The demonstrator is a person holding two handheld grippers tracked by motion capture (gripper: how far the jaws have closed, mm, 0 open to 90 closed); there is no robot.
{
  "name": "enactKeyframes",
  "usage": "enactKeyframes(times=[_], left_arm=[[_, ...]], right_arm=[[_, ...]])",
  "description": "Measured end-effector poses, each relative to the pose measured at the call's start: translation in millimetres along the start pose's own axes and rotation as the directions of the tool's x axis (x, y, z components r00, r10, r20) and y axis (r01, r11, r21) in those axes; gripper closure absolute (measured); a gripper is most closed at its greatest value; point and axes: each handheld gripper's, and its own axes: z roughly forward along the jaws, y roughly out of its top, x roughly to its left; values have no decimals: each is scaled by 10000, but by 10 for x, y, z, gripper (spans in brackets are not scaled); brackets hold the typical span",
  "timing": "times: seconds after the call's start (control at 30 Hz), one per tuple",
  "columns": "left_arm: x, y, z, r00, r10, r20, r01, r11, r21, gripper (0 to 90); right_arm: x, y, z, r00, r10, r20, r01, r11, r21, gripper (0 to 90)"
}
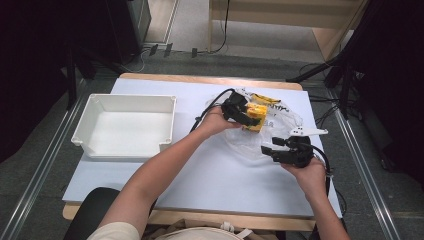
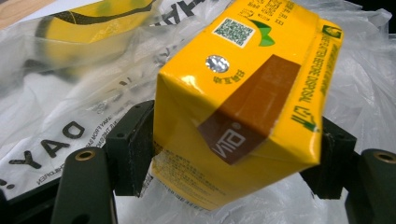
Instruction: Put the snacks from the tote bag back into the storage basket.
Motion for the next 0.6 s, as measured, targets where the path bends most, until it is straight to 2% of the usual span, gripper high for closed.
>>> enactKeyframes(times=[0.2,0.4,0.6], left_arm=[[-14,-16,87,9997,229,-34,-229,9997,-13,304],[-21,-18,104,10000,34,-81,-32,9997,231,415],[-42,-17,107,9990,357,-272,-348,9989,324,464]], right_arm=[[-4,-2,8,10000,33,-1,-33,10000,34,376],[-13,-5,5,10000,26,27,-26,10000,15,378],[-15,-8,13,10000,50,15,-50,10000,24,379]])
